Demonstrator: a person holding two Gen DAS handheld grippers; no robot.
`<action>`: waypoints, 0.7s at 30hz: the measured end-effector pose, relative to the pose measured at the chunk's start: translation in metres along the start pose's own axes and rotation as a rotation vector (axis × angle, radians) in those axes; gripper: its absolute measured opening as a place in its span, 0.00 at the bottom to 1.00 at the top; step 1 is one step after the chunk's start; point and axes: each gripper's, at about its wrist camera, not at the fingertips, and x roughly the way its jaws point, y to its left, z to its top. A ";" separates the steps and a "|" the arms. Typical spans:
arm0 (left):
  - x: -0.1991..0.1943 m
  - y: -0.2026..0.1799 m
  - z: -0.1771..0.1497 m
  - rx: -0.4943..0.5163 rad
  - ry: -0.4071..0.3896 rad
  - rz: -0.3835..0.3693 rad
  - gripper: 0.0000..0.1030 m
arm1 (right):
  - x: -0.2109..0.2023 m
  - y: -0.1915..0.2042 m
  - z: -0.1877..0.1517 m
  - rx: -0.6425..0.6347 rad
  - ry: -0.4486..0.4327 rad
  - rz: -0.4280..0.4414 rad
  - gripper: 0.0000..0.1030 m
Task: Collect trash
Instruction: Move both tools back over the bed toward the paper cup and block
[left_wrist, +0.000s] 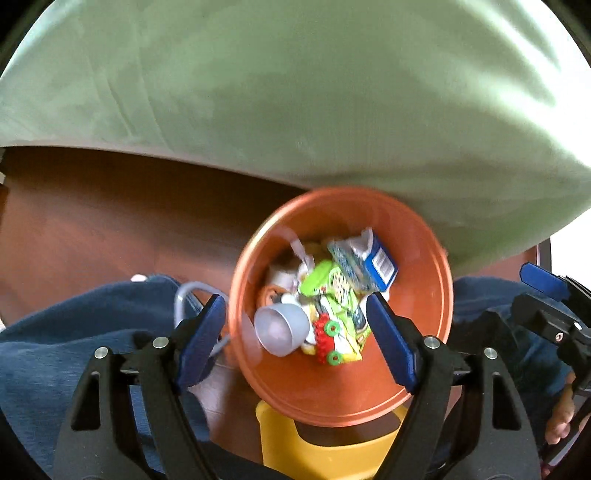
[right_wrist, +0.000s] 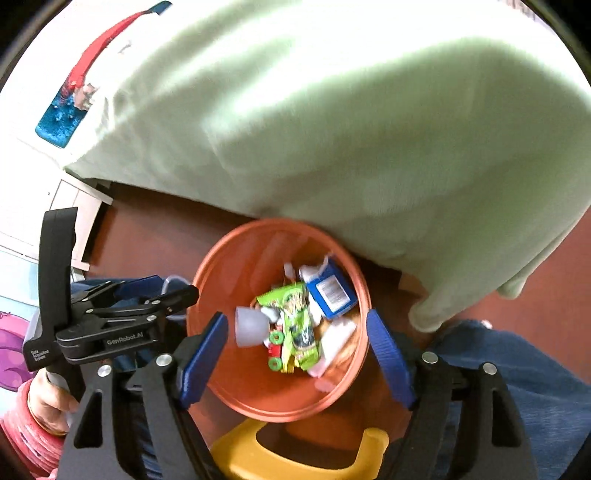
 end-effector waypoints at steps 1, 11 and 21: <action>-0.007 0.000 0.001 0.000 -0.019 0.003 0.74 | -0.007 0.003 0.002 -0.007 -0.020 -0.001 0.73; -0.075 0.000 0.028 0.002 -0.210 -0.009 0.74 | -0.074 0.022 0.032 -0.089 -0.216 0.033 0.77; -0.163 0.023 0.102 -0.035 -0.438 -0.045 0.79 | -0.096 0.026 0.059 -0.087 -0.304 0.095 0.78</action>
